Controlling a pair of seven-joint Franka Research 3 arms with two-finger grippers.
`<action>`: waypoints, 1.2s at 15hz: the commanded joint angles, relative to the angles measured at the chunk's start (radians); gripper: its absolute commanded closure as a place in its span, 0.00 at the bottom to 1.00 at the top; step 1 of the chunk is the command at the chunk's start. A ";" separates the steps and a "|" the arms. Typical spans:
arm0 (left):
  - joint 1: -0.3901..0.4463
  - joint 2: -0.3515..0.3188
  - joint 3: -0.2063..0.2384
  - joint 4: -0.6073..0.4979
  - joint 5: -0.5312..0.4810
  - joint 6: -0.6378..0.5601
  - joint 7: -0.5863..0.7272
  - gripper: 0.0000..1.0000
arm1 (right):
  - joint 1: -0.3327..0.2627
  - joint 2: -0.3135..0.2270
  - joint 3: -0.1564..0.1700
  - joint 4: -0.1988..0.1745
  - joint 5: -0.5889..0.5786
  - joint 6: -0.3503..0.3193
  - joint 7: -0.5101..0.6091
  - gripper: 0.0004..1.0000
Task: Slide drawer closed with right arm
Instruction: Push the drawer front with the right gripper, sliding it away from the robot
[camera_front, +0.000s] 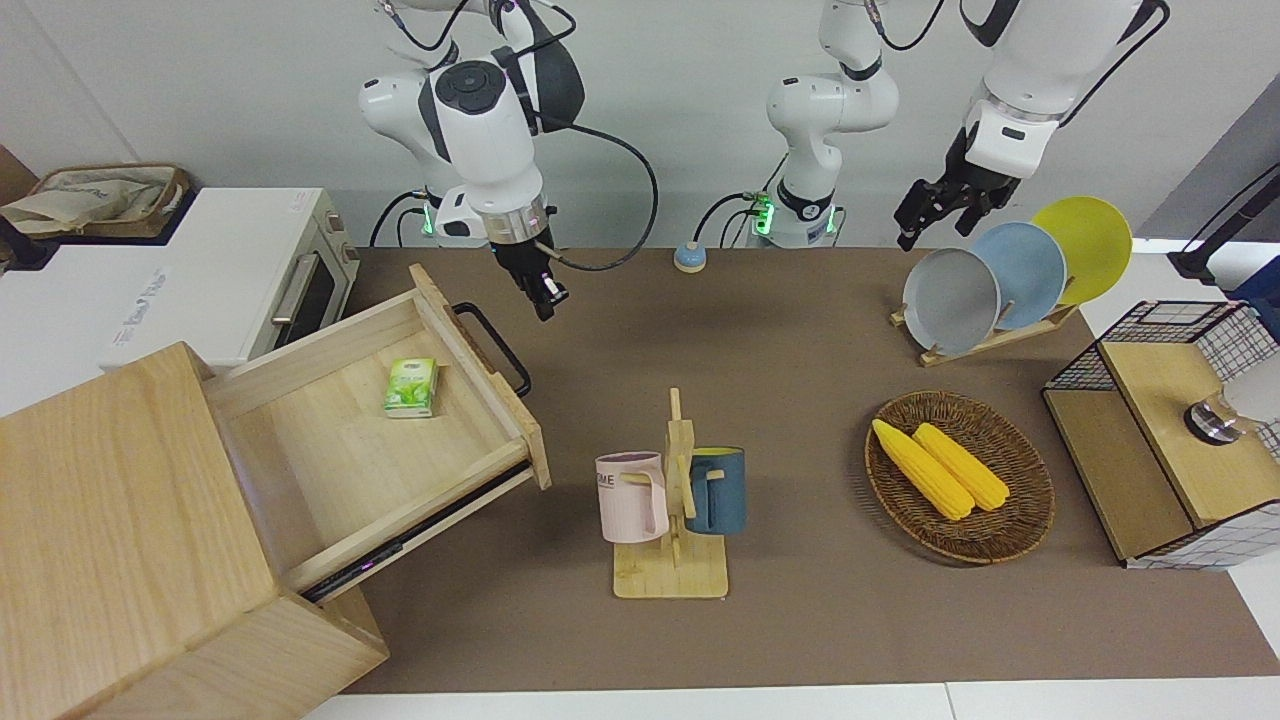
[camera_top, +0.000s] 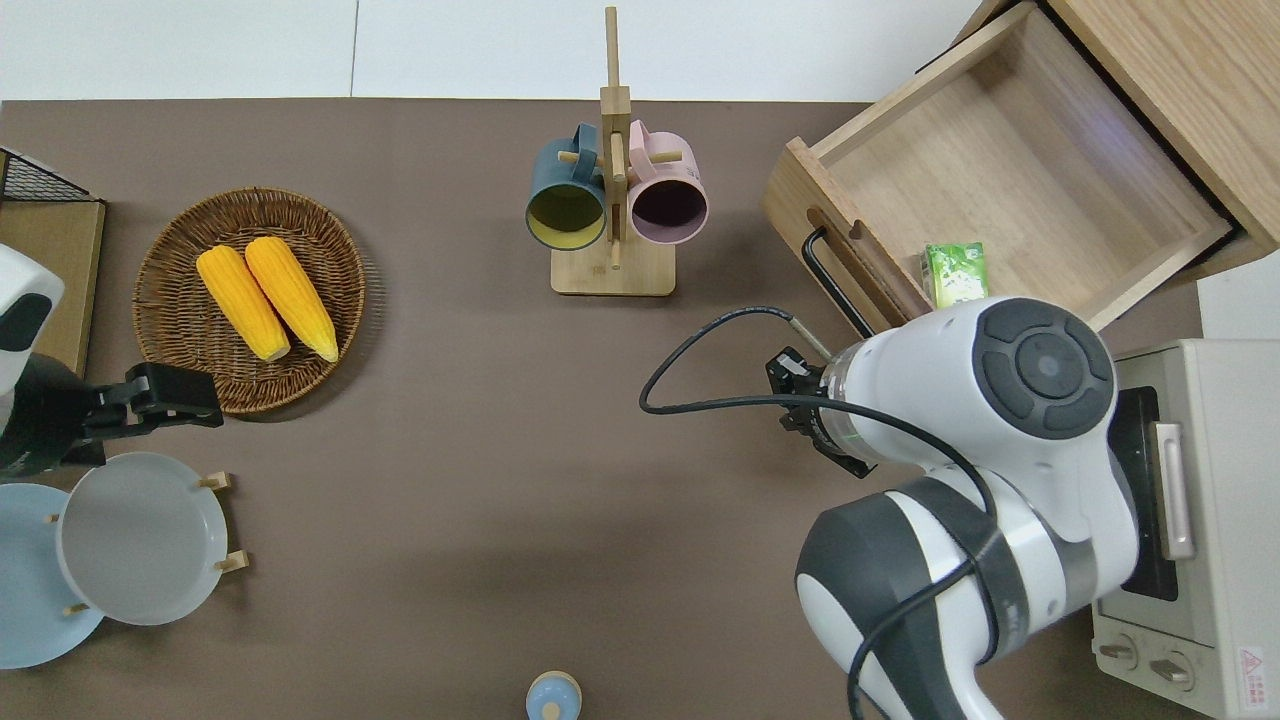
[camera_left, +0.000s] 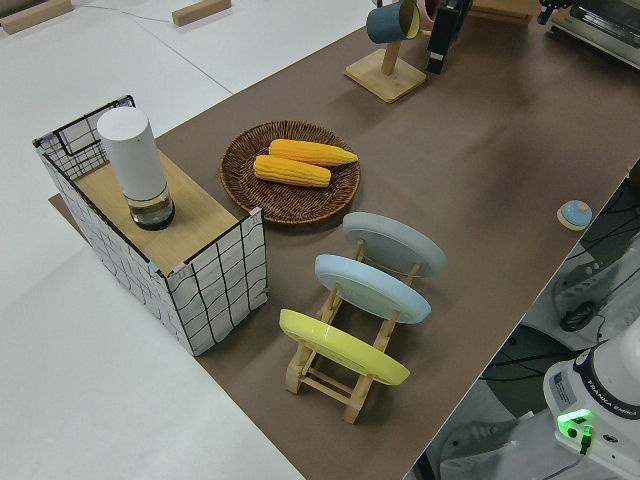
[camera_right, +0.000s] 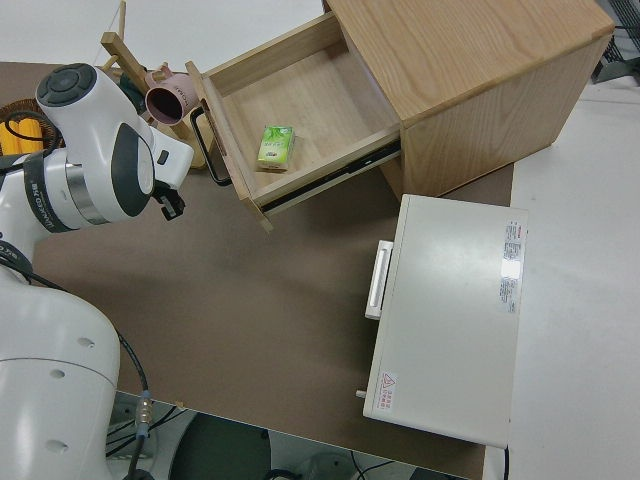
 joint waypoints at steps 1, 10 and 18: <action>-0.001 -0.008 0.004 0.004 -0.001 -0.017 0.009 0.01 | 0.039 0.086 -0.047 0.083 -0.038 0.009 0.043 1.00; -0.001 -0.008 0.004 0.004 -0.001 -0.017 0.009 0.01 | -0.008 0.143 -0.049 0.142 -0.136 0.011 0.037 1.00; -0.001 -0.008 0.004 0.004 -0.001 -0.016 0.009 0.01 | -0.102 0.177 -0.027 0.207 -0.187 0.009 -0.035 1.00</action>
